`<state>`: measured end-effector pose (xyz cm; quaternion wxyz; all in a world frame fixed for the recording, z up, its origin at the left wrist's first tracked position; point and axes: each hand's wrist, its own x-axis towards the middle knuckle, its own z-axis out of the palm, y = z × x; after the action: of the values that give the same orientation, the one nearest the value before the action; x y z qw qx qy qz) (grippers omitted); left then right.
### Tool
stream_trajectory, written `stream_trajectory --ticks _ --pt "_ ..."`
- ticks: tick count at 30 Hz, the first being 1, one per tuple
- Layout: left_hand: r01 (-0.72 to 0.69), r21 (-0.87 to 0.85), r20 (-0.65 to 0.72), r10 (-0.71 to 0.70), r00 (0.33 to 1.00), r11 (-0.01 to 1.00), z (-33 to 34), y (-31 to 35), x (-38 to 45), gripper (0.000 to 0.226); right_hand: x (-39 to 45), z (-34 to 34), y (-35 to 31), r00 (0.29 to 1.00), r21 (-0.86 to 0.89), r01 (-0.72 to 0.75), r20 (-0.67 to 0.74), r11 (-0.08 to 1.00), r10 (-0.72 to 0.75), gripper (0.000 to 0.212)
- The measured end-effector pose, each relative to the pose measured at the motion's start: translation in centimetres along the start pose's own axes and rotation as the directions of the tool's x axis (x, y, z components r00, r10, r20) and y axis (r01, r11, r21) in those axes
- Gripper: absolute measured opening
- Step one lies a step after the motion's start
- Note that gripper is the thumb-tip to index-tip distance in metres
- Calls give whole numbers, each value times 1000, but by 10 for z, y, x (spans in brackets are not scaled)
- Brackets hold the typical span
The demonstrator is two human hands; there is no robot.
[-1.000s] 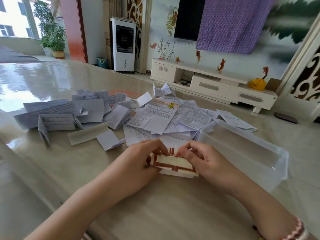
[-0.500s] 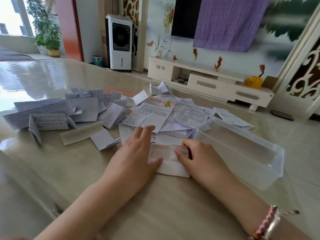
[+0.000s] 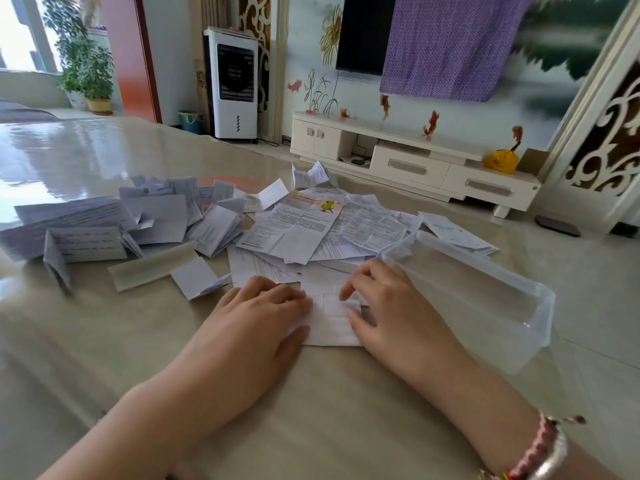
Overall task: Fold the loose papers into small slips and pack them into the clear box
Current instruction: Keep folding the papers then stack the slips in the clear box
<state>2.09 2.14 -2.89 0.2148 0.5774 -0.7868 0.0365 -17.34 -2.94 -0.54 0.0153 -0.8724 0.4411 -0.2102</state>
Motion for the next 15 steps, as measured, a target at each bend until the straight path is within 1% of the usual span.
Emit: stream_trajectory --ticks 1,3,5,7,9,12,13,14,15 --pt "1 10 8 -1 1000 1000 -1 0 0 36 -2 -1 1 999 46 37 27 998 -38 15" --pt "13 10 33 -13 999 1000 -1 0 1 39 -6 -6 1 987 129 96 119 987 -112 29" --pt "17 3 48 -18 999 1000 -1 0 3 43 -7 -12 -1 964 193 88 230 977 -132 41" --pt "23 4 72 -23 997 1000 -1 -2 4 51 -9 -18 0 951 212 64 282 975 -124 44" --pt "43 9 137 -44 990 999 -3 -3 6 61 -10 -22 3 952 191 58 284 980 -112 41" --pt "70 6 218 -70 973 998 -5 -5 9 46 -12 -25 5 960 127 76 258 989 -107 37" --pt "75 -7 232 -71 970 997 -6 -5 10 45 -13 -25 4 962 89 95 246 991 -115 37" --pt "80 -14 251 -74 965 997 -6 -7 10 49 -13 -25 3 964 48 115 236 992 -123 36" --pt "85 -21 268 -77 960 996 -7 -9 10 57 -14 -25 1 966 20 128 226 992 -130 36"
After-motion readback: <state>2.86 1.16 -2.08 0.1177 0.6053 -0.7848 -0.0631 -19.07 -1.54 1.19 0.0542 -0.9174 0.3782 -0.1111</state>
